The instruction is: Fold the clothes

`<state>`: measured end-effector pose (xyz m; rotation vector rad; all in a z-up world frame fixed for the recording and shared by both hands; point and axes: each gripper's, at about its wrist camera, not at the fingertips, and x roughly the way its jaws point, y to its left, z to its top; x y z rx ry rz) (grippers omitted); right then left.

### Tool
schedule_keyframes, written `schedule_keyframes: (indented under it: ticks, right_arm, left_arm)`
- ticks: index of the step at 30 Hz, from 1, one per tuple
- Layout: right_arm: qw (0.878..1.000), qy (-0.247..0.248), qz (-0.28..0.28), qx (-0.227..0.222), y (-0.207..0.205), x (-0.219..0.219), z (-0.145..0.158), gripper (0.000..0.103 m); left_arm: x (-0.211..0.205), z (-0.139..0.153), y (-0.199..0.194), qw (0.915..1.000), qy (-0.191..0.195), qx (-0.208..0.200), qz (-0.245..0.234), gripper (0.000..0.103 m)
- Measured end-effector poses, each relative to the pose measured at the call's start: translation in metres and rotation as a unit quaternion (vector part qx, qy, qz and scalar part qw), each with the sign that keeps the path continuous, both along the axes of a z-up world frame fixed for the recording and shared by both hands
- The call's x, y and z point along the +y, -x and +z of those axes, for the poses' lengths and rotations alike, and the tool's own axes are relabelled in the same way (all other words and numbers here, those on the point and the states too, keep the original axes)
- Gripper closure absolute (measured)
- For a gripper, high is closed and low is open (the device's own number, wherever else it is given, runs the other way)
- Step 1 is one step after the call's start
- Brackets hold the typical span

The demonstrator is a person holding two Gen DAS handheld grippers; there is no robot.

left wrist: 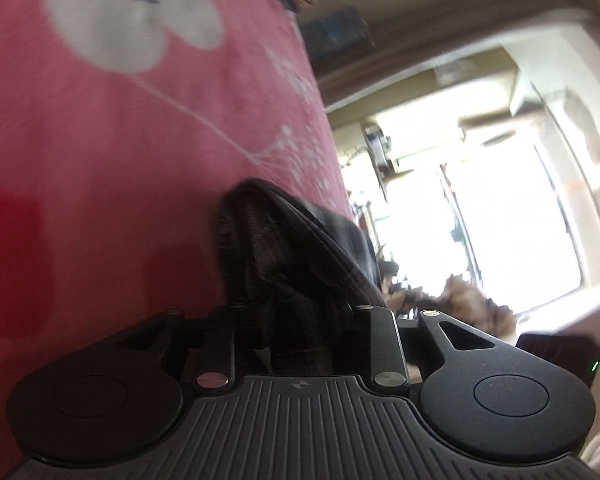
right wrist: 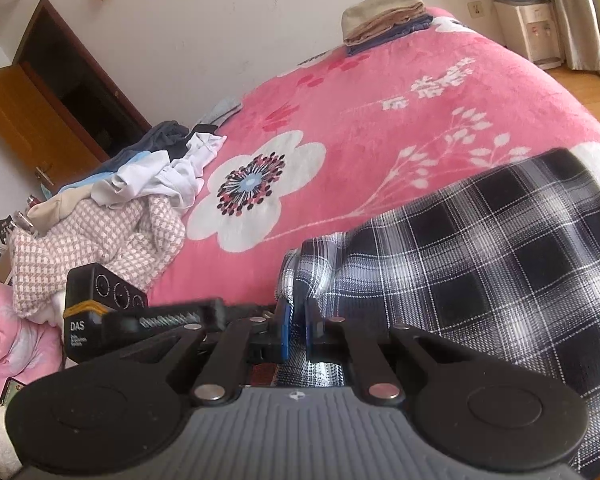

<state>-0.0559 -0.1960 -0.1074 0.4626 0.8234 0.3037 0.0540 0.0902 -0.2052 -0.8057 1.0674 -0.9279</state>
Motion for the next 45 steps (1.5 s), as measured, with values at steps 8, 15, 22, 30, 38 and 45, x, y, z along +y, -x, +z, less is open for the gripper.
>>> schedule_keyframes:
  ticks: [8,15,22,30,38,45]
  right_arm:
    - [1.000,0.000,0.000,0.003,0.001,0.001,-0.002,0.096]
    - [1.000,0.001,-0.002,0.003,0.001,0.002,-0.003,0.096]
    - [1.000,0.004,-0.001,0.002,0.001,0.003,-0.002,0.096]
    - [1.000,0.022,0.014,-0.005,0.001,0.008,0.000,0.096]
    - [0.990,0.111,0.082,0.030,-0.007,0.037,-0.011,0.093]
    - [0.972,0.181,0.145,0.020,0.003,0.061,-0.012,0.059]
  left_arm:
    - [0.035,-0.003,-0.004,0.9956,0.034,0.040,0.077,0.066]
    - [0.018,-0.017,-0.016,0.9868,0.090,0.104,0.085,0.068]
    - [0.002,-0.033,-0.017,0.9788,0.113,0.155,0.072,0.067]
    - [-0.012,-0.036,-0.025,0.9723,0.127,0.181,0.074,0.053]
    - [-0.006,-0.037,-0.027,0.9653,0.144,0.197,0.092,0.043]
    - [0.016,-0.036,-0.023,0.9604,0.151,0.204,0.116,0.032]
